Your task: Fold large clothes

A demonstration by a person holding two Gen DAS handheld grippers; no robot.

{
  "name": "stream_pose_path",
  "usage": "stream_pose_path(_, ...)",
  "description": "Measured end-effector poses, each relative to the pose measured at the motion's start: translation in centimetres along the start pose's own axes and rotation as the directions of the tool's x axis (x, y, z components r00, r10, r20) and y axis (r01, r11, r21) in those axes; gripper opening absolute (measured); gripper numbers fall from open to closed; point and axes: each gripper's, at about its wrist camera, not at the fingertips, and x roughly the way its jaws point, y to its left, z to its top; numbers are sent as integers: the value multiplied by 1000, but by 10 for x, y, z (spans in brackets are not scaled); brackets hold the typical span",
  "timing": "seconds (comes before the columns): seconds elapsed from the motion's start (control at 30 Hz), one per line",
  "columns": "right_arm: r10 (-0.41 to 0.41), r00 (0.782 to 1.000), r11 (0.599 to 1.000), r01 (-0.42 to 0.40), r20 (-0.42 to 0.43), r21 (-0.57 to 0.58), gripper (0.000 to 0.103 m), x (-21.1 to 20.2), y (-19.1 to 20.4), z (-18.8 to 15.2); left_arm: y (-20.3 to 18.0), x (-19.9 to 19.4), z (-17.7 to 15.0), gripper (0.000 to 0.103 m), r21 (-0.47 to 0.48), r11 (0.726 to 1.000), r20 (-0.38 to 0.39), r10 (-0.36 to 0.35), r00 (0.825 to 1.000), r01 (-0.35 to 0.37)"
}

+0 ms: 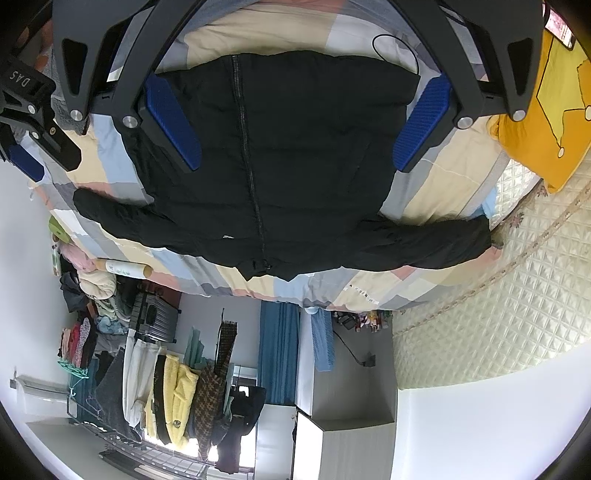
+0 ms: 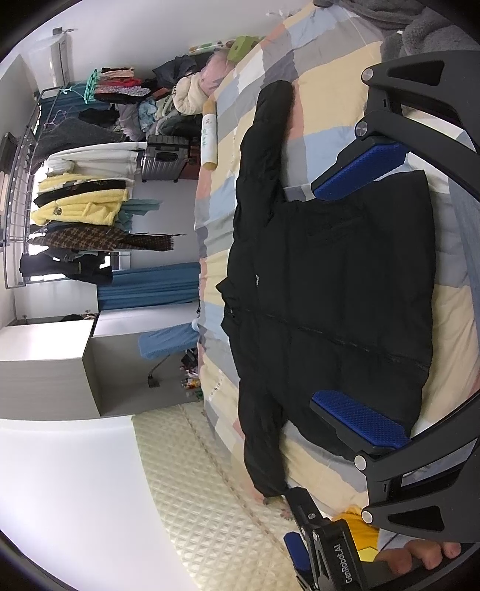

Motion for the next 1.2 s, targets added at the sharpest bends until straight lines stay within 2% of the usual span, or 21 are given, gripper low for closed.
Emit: stream_pose_path(1.2,9,1000,1000,-9,-11,13,103,5,-3,0,3,0,1,103,-4,1000,-6,6,1000,-6)
